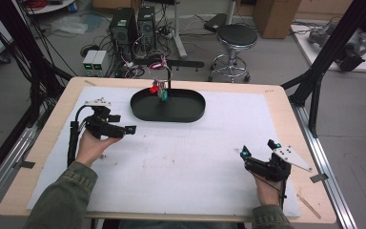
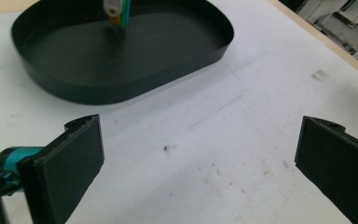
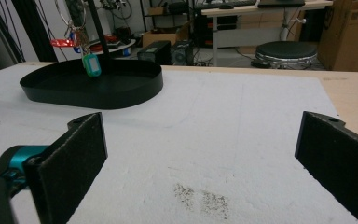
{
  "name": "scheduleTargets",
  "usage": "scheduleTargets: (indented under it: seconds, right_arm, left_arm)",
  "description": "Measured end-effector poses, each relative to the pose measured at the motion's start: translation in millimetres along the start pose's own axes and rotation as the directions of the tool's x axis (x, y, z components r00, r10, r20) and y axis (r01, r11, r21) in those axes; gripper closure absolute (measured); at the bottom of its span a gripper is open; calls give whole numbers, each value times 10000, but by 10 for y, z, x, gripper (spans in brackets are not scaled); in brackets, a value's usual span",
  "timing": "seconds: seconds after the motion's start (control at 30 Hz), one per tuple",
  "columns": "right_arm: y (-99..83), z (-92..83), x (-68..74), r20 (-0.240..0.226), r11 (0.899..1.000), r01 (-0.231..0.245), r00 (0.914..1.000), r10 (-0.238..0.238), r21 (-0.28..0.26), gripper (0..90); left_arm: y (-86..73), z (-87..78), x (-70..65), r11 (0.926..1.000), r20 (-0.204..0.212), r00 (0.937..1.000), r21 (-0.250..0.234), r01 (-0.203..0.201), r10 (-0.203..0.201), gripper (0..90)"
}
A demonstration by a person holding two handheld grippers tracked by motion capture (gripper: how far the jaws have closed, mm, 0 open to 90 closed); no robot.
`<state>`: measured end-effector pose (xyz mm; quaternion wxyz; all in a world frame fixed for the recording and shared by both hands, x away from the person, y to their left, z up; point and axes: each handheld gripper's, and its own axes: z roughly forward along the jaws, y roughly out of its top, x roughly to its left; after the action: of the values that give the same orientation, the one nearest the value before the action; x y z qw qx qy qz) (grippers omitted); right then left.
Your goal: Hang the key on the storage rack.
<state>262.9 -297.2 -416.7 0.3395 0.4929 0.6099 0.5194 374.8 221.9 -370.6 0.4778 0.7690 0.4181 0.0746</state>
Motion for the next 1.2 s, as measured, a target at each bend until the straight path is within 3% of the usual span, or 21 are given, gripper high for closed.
scheduleTargets:
  seconds: [0.43,0.63,1.03,1.17,1.2]
  right_arm:
    - [2,-8,2,31,10000,-20,10000,20,35,11]
    - [3,-9,4,15,10000,12,10000,-12,6,11]
    - [0,5,8,21,10000,2,10000,-2,73,11]
    - [-1,11,5,58,10000,-12,10000,11,79,11]
    - [-2,12,6,70,10000,-10,10000,9,98,11]
  left_arm:
    - [-278,-249,-39,9992,-849,9956,131,-378,388,17]
    - [-448,-366,25,9997,-1378,9905,-255,-53,18,17]
    - [-733,-577,172,9952,-2192,9734,-846,495,-671,17]
    - [-778,-643,183,9922,-2583,9636,-1176,401,-696,17]
    - [-806,-660,179,9905,-2769,9584,-1334,328,-690,17]
